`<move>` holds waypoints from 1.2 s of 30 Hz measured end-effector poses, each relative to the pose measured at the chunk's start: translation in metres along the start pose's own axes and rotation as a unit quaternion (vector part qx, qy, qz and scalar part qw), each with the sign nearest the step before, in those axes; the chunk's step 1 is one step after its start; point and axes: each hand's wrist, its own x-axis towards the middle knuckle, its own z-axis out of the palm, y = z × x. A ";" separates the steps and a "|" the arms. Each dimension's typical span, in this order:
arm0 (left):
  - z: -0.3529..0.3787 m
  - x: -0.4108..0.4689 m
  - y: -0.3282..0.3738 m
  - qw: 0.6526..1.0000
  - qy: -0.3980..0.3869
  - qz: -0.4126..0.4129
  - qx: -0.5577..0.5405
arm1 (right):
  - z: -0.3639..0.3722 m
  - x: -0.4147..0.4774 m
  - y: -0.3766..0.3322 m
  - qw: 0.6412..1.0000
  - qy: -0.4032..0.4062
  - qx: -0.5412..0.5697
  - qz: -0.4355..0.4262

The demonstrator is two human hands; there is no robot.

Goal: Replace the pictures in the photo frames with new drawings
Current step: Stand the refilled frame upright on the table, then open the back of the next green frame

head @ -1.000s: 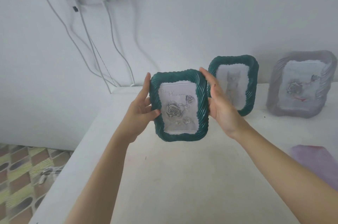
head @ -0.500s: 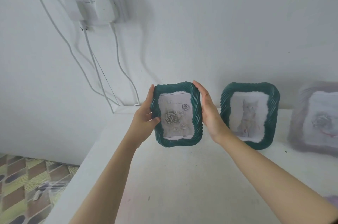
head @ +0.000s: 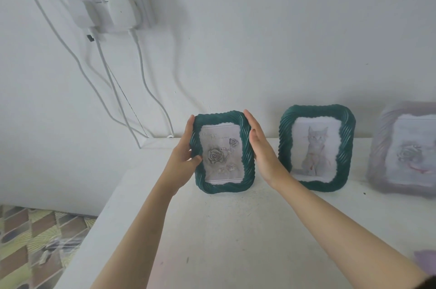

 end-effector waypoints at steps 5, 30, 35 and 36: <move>0.017 -0.013 0.007 0.983 0.116 0.031 0.140 | -0.015 -0.045 -0.013 0.995 0.033 -0.092 -0.009; 0.137 -0.044 0.032 0.995 -0.090 -0.010 -0.032 | -0.103 -0.150 0.002 0.964 0.252 0.042 0.070; 0.123 -0.077 0.035 0.981 -0.146 -0.024 -0.123 | -0.091 -0.187 -0.023 0.963 0.246 0.097 0.053; 0.122 -0.082 0.036 0.979 -0.155 -0.029 -0.128 | -0.088 -0.193 -0.028 0.957 0.261 0.119 0.044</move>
